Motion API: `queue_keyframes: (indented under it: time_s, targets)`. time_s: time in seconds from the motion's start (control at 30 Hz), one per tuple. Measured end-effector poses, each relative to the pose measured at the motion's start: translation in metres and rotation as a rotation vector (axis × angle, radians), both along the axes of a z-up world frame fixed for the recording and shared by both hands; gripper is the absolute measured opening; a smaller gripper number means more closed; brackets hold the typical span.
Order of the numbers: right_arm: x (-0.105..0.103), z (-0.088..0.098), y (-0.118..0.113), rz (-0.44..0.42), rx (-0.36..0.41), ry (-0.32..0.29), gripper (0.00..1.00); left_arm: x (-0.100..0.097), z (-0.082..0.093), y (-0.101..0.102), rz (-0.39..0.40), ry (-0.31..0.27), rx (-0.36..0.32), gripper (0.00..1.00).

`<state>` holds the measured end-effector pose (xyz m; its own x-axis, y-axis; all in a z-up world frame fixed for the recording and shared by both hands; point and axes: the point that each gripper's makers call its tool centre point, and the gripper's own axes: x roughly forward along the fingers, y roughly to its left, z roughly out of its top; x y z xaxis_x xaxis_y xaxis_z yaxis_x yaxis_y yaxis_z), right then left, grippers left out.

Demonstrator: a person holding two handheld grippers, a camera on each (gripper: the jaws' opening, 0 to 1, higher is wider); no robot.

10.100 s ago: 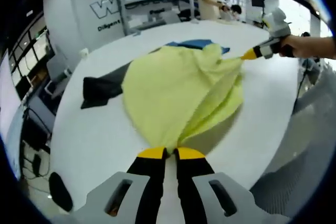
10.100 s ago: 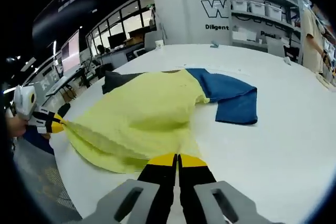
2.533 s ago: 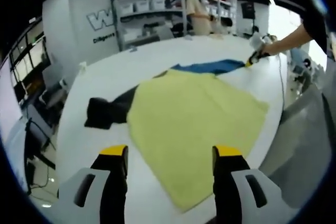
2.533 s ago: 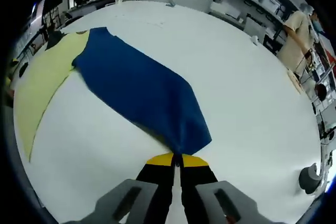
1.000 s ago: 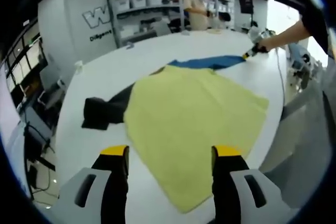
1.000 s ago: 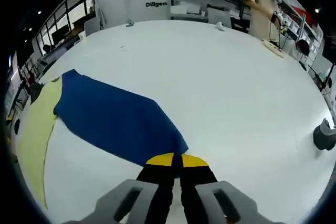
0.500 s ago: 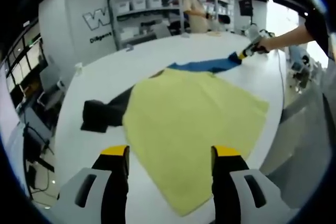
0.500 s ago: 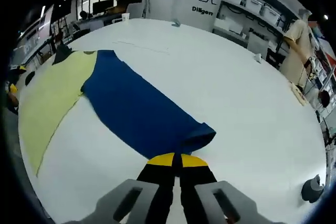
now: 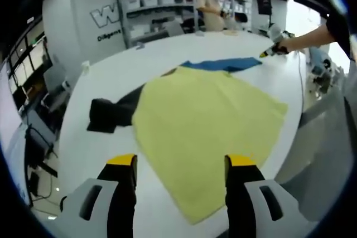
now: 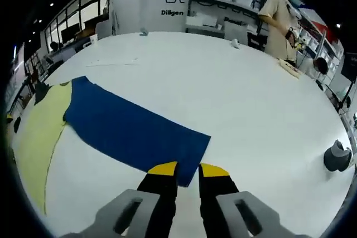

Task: Fold the garment on the visible template until the final outline fits inside the template.

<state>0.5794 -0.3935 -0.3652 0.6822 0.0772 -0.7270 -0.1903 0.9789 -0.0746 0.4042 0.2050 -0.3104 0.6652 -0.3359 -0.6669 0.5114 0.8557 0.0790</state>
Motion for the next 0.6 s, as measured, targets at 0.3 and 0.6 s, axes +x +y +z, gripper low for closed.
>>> queue_keyframes:
  time_s: [0.3, 0.6]
  targets:
    - [-0.04, 0.006, 0.06, 0.158, 0.074, -0.026, 0.27, 0.0, -0.016, 0.005, 0.046, 0.014, -0.01, 0.59]
    - [-0.093, -0.017, 0.114, 0.246, 0.128, 0.026, 0.27, -0.012, -0.039, 0.007, 0.096, 0.081, -0.054, 0.64]
